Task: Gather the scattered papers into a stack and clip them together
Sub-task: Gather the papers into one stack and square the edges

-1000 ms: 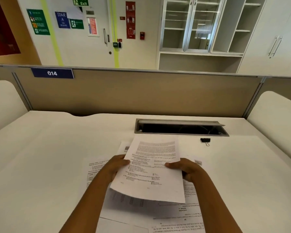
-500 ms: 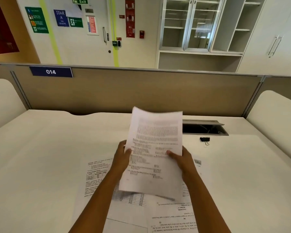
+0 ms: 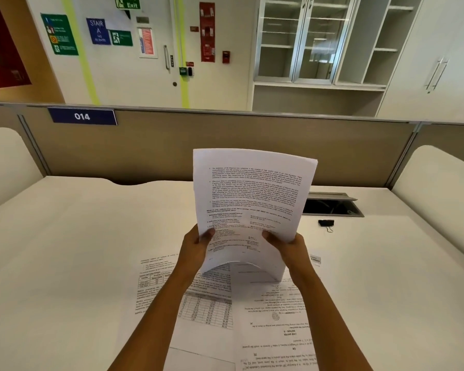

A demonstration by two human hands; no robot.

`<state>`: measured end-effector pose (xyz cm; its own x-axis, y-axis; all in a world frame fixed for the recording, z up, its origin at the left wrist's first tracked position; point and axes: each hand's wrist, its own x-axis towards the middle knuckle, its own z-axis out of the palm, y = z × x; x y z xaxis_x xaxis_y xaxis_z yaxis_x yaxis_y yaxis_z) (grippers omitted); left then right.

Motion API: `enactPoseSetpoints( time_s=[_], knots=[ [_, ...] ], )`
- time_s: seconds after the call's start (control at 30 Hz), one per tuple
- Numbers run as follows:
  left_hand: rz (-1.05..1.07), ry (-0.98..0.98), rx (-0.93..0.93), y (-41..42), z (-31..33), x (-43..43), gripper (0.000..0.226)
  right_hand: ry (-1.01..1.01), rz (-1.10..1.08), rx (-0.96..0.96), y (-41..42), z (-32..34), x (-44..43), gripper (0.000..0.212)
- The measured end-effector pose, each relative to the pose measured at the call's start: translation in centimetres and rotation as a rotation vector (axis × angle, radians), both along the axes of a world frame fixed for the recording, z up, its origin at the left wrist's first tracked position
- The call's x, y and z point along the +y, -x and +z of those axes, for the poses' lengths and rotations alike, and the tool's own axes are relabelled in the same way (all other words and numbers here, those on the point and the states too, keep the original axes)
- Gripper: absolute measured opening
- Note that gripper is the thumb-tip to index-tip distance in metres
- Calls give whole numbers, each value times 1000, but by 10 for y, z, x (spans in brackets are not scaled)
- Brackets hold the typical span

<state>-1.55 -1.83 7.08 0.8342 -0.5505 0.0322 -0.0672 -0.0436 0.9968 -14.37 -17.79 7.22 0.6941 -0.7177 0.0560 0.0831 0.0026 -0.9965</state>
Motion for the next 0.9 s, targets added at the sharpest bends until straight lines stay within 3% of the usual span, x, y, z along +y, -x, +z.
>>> enactPoseSetpoints(
  time_s=[0.17, 0.33, 0.5, 0.67, 0.77, 0.9],
  knots=[
    [-25, -26, 15, -1, -8, 0, 40, -33, 24, 22, -1, -13, 1, 29],
    [-28, -68, -24, -4, -5, -1, 41, -28, 33, 55, 0, -11, -2, 23],
    [29, -17, -131, -9, 15, 0, 40, -53, 78, 53, 8, -11, -5, 25],
    [49, 32, -104, -11, 29, -5, 39, -53, 73, 58, 10, -15, -3, 23],
    [11, -45, -118, -9, 18, -3, 37, -46, 45, 64, 10, -15, -3, 22],
    [113, -177, -152, -13, 12, -1, 35, -44, 64, 83, 13, -13, -8, 34]
  ],
)
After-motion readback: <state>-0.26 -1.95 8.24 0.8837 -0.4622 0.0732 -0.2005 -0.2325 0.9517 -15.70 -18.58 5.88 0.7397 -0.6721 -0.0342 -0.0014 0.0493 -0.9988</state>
